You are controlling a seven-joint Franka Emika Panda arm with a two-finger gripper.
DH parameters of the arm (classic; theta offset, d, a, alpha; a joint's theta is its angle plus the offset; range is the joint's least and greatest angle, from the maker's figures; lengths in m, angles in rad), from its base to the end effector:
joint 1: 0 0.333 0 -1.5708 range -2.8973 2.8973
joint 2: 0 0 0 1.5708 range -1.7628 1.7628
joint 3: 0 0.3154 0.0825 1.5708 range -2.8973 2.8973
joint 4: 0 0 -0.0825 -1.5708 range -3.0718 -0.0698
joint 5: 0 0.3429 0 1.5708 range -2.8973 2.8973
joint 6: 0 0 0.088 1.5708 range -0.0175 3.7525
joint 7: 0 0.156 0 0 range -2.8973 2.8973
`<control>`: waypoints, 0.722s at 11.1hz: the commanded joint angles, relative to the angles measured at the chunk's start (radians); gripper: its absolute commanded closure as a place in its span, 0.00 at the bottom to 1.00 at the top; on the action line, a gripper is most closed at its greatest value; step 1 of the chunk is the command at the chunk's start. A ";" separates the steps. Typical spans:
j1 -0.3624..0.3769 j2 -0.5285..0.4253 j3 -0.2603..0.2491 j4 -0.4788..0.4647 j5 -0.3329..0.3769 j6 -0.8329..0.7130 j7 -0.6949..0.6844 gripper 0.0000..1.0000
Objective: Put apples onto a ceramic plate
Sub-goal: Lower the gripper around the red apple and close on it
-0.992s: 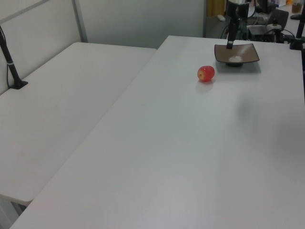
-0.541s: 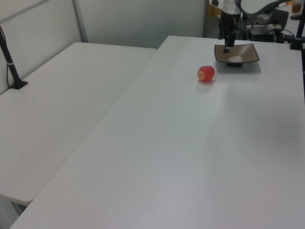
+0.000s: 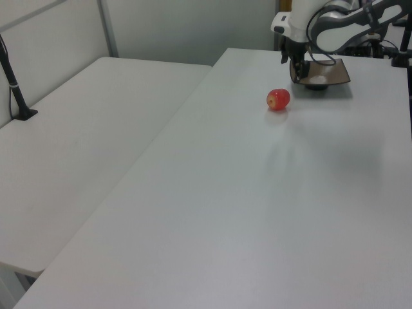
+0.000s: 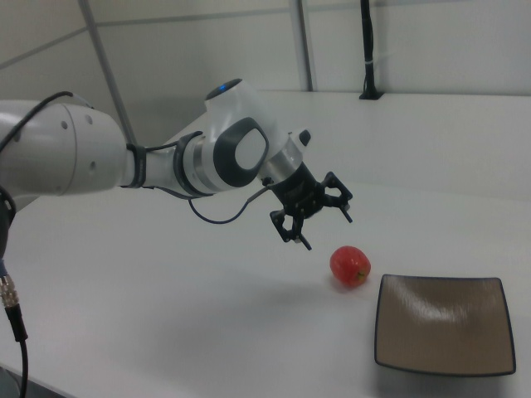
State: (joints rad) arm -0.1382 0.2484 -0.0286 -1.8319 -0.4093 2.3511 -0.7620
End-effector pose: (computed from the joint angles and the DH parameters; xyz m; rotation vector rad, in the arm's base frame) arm 0.6139 -0.1221 0.4002 2.4805 1.1192 0.1215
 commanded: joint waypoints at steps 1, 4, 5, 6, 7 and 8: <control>-0.017 0.066 -0.001 0.029 -0.013 0.017 -0.017 0.00; -0.023 0.130 -0.001 0.060 -0.019 0.059 -0.019 0.00; -0.024 0.146 -0.001 0.071 -0.017 0.066 -0.019 0.00; -0.024 0.161 -0.001 0.077 -0.017 0.069 -0.020 0.00; -0.024 0.167 -0.001 0.077 -0.017 0.085 -0.020 0.00; -0.024 0.173 -0.001 0.077 -0.017 0.094 -0.025 0.00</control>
State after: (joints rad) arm -0.1575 0.4012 -0.0288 -1.7696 -0.4111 2.4107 -0.7638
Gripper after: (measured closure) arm 0.000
